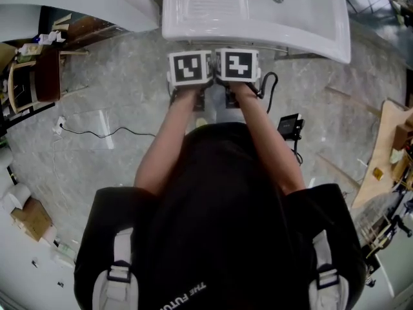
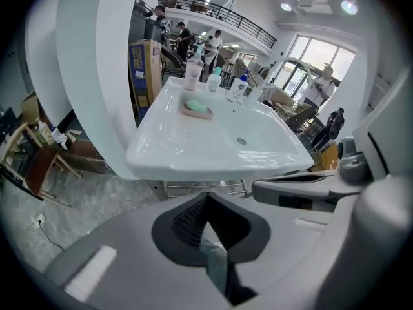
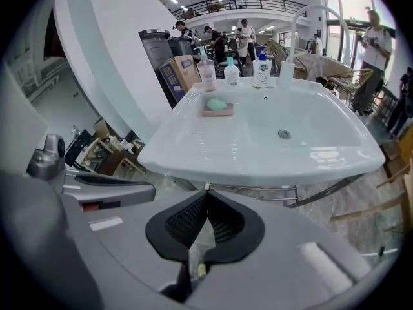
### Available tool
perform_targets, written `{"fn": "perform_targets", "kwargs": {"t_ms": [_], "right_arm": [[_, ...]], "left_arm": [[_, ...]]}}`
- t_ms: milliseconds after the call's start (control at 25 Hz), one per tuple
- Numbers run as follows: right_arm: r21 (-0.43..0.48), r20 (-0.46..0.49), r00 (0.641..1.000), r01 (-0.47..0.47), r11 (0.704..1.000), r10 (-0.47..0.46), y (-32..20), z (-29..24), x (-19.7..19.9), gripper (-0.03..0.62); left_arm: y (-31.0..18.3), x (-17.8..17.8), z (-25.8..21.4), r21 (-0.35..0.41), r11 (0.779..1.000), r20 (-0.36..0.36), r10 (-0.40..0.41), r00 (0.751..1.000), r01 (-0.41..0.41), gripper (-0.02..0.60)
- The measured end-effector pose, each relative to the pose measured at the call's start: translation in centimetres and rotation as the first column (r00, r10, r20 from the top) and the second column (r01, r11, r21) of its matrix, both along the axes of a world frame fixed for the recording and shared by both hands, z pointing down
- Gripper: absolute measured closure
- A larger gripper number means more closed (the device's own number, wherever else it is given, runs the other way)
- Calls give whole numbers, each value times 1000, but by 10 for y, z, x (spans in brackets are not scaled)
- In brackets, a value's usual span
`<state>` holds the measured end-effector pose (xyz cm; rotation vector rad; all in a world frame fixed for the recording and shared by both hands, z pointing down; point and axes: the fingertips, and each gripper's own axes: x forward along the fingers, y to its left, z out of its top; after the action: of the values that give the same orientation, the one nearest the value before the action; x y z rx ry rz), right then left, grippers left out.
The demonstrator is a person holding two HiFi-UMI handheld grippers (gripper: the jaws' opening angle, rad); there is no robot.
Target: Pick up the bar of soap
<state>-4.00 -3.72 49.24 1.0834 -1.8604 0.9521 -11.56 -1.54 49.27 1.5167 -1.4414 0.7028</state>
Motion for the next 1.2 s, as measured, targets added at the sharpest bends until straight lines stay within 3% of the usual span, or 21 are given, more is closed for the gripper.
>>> {"fn": "perform_targets", "kwargs": {"t_ms": [320,480,760,1080,1200], "right_arm": [[28,5,1000,11,1000,-11,-61,-7,-5,579],[-1,38,999,11,1000,-11,-90,-3,-2,579],[-29,50,998,40,999,-39,-110,2,1,579],[-47,131,988,91,995,-84,-137,5,3,580],[-39,118,988,103,994,-98,-147,4,6,580]], "left_arm": [[-52,0,-3,-23,1000,-18,-2,1000,1,583],[-84,7,0,-30,1000,-9,2,1000,-2,583],[-103,15,2,-52,999,-21,-11,1000,10,583],[-134,26,5,-51,999,7,-6,1000,7,583],[-142,25,4,-51,999,20,-12,1000,13,583]]}}
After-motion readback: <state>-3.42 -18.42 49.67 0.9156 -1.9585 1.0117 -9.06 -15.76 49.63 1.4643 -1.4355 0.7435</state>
